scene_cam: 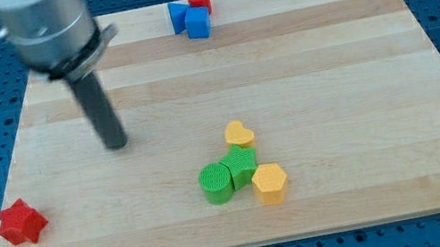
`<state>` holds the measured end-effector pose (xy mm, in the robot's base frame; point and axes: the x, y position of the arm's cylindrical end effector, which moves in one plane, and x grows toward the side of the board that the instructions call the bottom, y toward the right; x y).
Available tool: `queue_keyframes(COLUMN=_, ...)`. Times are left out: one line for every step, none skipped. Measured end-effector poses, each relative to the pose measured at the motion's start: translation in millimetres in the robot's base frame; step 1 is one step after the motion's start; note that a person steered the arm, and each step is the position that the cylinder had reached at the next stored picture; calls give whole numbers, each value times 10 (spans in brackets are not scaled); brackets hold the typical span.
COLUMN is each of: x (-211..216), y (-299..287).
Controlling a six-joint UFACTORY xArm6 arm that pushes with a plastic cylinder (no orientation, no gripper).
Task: Slide the red star closer to blue triangle
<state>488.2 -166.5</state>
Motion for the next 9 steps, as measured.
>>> queue_keyframes(x=388, y=260)
queue_keyframes(x=850, y=-9)
queue_keyframes(x=1301, y=-302)
queue_keyframes(x=1187, y=-570)
queue_keyframes(x=910, y=-829)
queue_keyframes(x=889, y=-1236)
queue_keyframes(x=1042, y=-1375)
queue_keyframes(x=989, y=-1381)
queue_keyframes(x=799, y=-1377)
